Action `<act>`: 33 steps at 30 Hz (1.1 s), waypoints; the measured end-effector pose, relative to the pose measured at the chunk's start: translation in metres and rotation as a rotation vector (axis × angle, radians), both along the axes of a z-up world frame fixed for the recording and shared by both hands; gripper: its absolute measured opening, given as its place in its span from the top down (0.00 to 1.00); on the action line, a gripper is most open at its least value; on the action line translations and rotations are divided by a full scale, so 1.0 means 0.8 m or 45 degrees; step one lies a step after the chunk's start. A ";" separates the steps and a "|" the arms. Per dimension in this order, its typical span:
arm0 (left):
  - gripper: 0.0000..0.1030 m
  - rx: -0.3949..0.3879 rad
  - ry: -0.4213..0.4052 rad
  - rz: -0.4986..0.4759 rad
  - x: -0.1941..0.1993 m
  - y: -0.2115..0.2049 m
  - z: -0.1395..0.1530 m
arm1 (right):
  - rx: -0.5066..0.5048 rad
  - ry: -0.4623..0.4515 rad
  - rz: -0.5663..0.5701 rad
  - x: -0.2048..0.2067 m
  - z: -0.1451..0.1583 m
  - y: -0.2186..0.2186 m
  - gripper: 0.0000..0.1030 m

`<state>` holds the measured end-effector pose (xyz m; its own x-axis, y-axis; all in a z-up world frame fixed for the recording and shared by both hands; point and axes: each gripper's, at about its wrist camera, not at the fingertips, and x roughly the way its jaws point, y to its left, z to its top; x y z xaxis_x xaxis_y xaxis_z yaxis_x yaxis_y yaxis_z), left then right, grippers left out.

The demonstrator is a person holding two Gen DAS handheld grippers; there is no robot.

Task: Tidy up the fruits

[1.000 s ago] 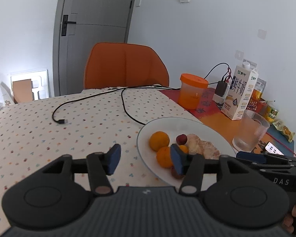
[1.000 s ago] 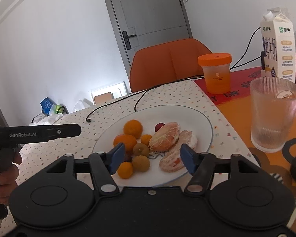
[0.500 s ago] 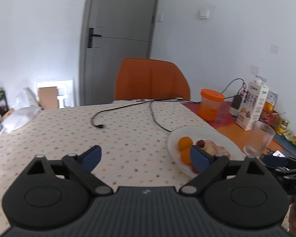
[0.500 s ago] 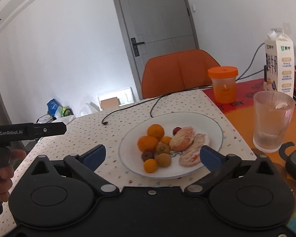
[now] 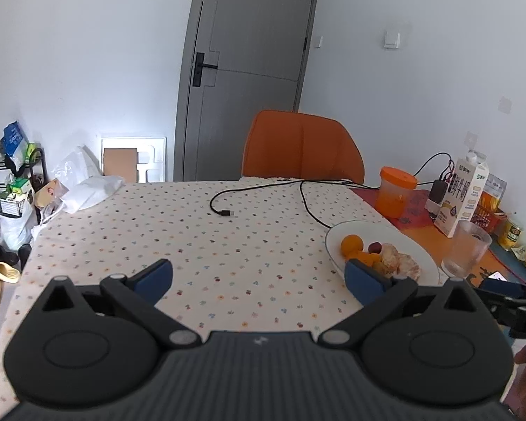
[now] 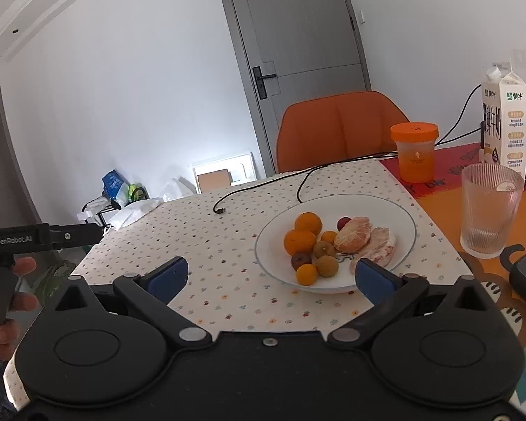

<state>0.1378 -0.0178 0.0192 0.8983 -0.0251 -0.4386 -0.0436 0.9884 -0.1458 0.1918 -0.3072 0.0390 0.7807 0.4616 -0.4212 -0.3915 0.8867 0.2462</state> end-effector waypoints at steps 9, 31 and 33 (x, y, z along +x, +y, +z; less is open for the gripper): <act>0.00 0.016 -0.001 0.027 -0.055 0.007 0.023 | 0.056 0.044 0.017 -0.039 0.020 -0.001 0.00; 0.00 0.113 -0.045 0.134 -0.156 0.002 0.052 | -0.061 0.025 -0.019 -0.122 0.057 -0.005 0.00; 0.00 0.113 -0.038 0.140 -0.161 0.003 0.048 | -0.078 0.023 -0.011 -0.125 0.056 -0.005 0.00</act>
